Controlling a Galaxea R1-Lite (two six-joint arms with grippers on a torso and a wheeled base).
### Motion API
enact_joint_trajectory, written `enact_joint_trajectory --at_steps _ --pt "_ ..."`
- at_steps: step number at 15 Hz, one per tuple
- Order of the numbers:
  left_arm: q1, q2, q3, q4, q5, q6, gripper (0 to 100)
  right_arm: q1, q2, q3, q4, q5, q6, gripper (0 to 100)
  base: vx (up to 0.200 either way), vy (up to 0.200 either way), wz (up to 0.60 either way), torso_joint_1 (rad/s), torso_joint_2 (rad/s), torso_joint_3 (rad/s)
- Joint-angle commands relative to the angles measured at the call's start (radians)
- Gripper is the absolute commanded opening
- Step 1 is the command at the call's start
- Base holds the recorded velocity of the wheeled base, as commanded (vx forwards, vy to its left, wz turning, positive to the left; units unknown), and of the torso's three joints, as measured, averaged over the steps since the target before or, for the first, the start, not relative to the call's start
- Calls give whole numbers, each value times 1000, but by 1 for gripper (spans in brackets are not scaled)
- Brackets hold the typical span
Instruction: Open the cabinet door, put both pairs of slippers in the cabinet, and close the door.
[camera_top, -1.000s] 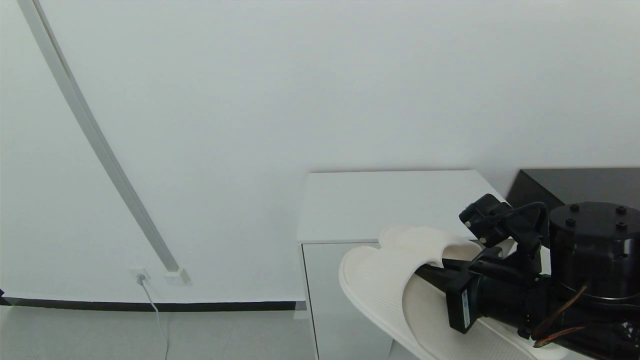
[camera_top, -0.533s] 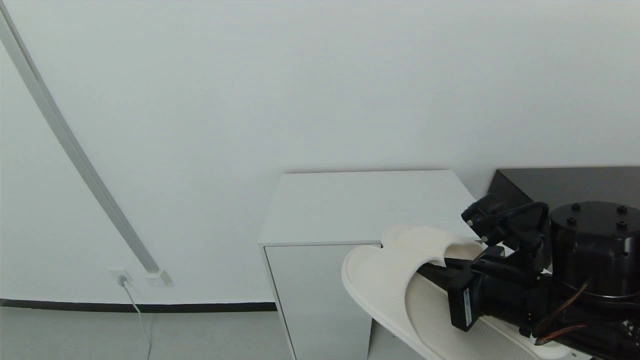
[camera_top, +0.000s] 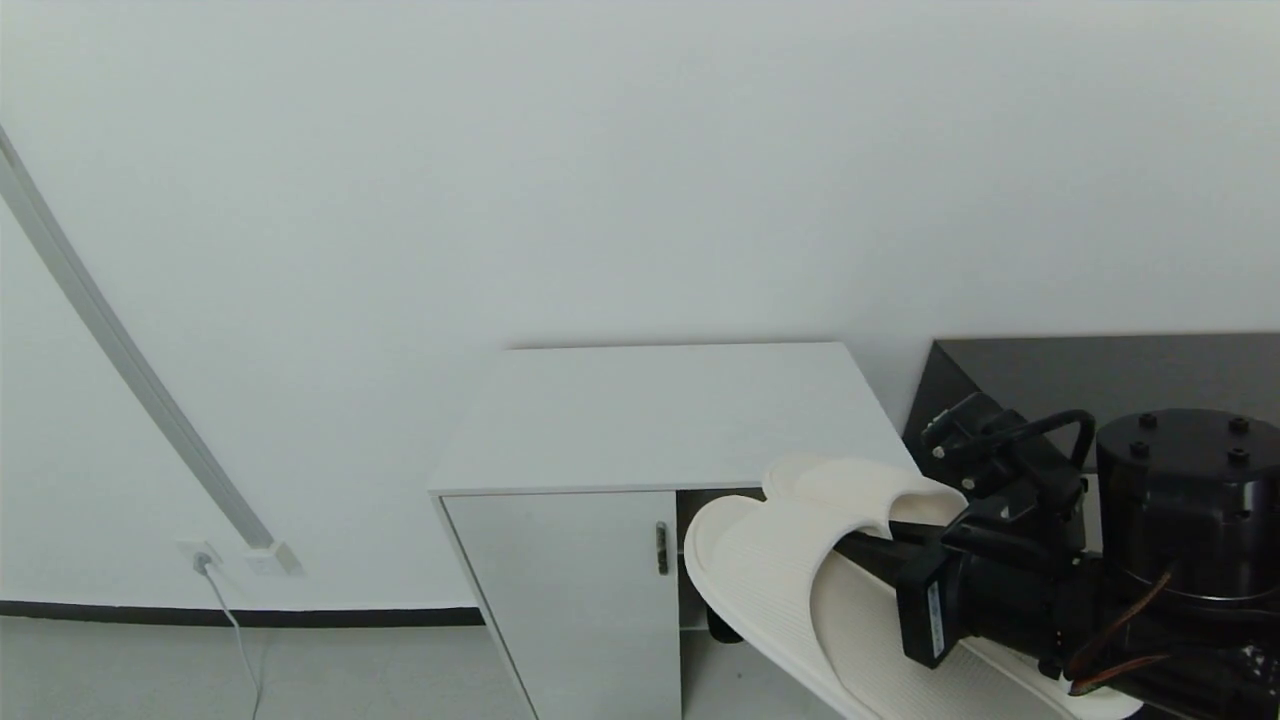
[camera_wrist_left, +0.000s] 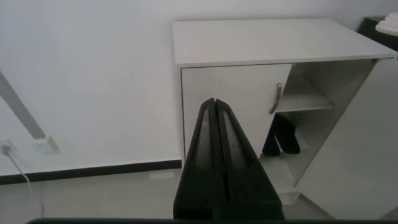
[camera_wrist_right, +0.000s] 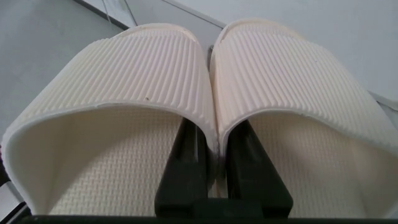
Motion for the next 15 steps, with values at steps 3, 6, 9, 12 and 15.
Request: enact_joint_trajectory --at_steps 3,6,9,12,15 --pt "0 1 0 0 0 0 0 -1 0 6 -4 3 3 0 0 -67 0 -1 1 1" --pt "0 1 0 0 0 0 0 1 5 15 -4 5 2 0 0 0 0 0 0 0" --pt "0 1 0 0 0 0 0 2 7 22 -4 8 0 0 0 0 0 0 0 0" --pt "0 1 0 0 0 0 0 4 7 25 -4 8 0 0 0 0 0 0 0 0" --pt "0 1 0 0 0 -2 0 4 5 29 -4 9 0 0 0 0 0 0 0 0"
